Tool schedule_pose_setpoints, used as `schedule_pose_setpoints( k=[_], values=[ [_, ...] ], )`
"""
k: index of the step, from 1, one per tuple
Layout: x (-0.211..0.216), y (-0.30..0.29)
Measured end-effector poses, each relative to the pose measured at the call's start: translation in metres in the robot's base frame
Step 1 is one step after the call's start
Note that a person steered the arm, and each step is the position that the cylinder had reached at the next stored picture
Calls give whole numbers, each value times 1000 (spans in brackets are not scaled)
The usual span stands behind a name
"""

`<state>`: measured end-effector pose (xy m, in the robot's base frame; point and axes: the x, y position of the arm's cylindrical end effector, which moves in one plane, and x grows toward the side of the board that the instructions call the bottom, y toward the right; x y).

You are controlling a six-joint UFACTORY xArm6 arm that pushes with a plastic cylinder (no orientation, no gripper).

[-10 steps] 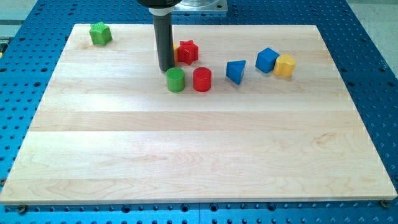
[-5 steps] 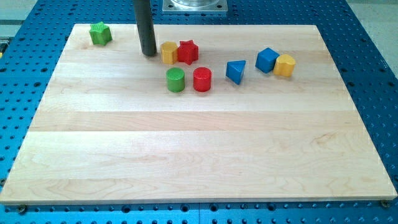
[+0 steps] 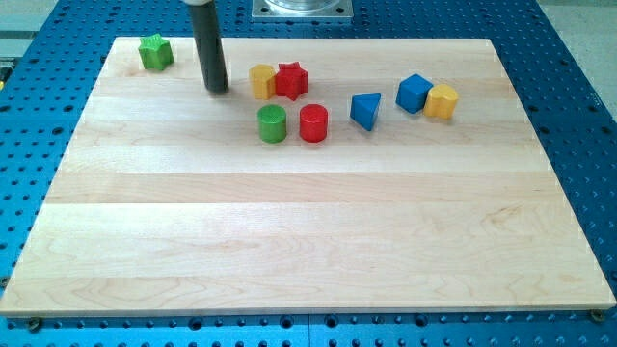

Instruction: Put the green circle to the left of the red circle

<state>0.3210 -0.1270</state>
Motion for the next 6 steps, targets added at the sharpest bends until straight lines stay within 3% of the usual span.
schedule_pose_setpoints(
  k=[6],
  values=[
    [6,2]
  ],
)
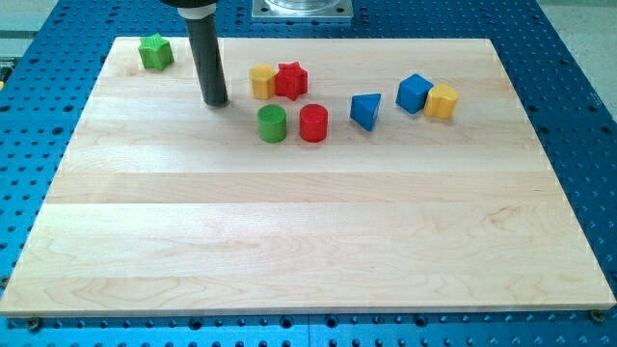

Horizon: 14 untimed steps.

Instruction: Put the green circle to the left of the red circle

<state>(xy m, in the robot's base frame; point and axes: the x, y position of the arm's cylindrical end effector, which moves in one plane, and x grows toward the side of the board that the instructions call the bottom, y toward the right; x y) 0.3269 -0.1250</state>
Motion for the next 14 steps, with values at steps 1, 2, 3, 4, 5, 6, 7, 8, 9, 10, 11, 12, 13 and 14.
schedule_pose_setpoints(
  k=[1,2,3,4,5,6,7,8,9,10,11,12,13,14],
  values=[
    [4,3],
    [12,7],
    [12,7],
    [12,7],
    [12,7],
    [16,7],
    [16,7],
    [17,7],
    [18,7],
    [18,6],
    [18,6],
    [18,7],
    [21,8],
    [32,29]
  ],
)
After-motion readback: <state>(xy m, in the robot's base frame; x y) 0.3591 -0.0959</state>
